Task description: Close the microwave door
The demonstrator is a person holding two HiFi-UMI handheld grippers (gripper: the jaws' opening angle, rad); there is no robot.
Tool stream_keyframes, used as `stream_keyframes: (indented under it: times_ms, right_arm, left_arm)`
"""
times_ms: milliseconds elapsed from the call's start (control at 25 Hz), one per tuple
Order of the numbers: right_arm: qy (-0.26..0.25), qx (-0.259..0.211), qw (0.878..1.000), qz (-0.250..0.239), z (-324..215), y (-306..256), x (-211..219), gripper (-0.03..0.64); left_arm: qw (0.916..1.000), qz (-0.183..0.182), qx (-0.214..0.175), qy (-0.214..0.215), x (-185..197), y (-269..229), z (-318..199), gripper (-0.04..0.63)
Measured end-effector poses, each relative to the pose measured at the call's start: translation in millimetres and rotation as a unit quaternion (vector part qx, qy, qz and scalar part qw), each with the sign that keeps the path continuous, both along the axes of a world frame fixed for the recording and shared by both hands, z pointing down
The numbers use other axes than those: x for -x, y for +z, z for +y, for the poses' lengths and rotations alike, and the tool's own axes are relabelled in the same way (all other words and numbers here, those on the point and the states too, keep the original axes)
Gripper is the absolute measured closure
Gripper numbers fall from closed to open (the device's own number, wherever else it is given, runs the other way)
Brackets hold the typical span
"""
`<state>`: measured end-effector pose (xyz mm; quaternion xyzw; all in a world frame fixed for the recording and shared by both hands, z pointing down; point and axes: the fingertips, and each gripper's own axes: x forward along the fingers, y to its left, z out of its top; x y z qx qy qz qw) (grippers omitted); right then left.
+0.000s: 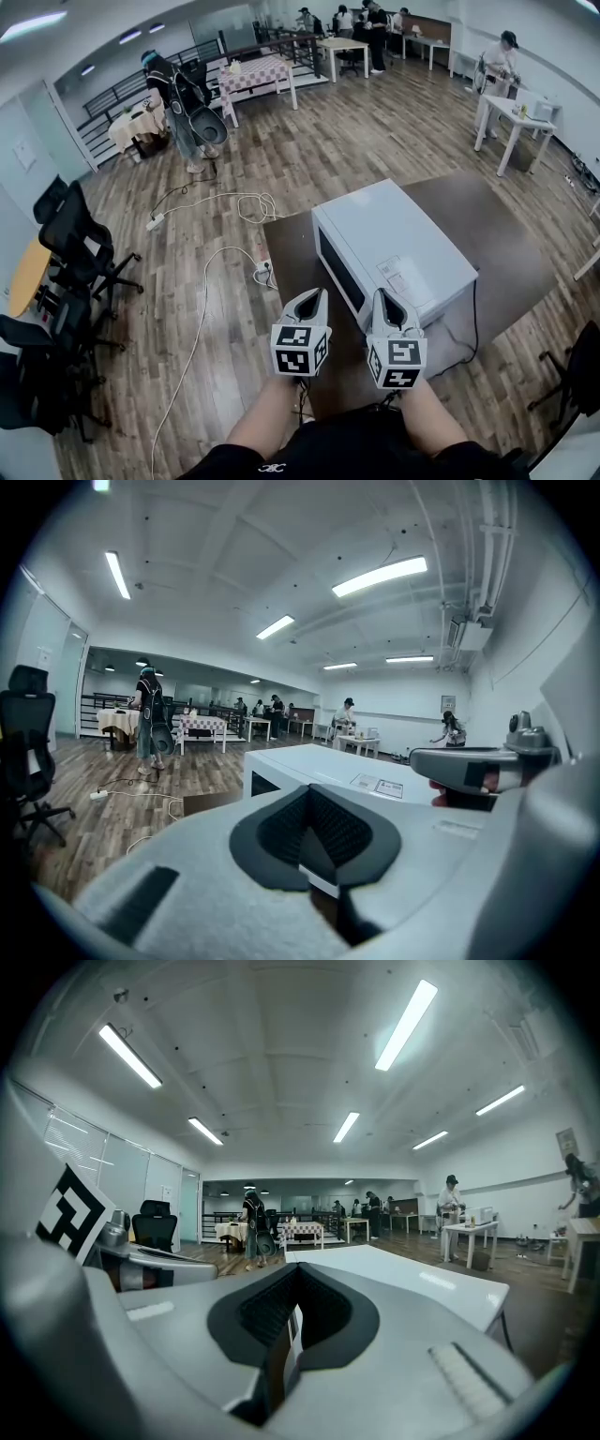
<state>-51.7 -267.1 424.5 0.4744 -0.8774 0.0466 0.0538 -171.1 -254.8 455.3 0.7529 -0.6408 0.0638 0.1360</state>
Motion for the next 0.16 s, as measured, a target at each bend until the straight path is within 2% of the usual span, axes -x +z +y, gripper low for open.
stream_keyframes:
  times_ms: [160]
  right_arm:
    - [0.003, 0.002, 1.0, 0.0, 0.6, 1.1, 0.6, 0.611]
  left_arm:
    - [1.0, -0.001, 0.004, 0.002, 0.5, 2.5, 0.5, 0.584]
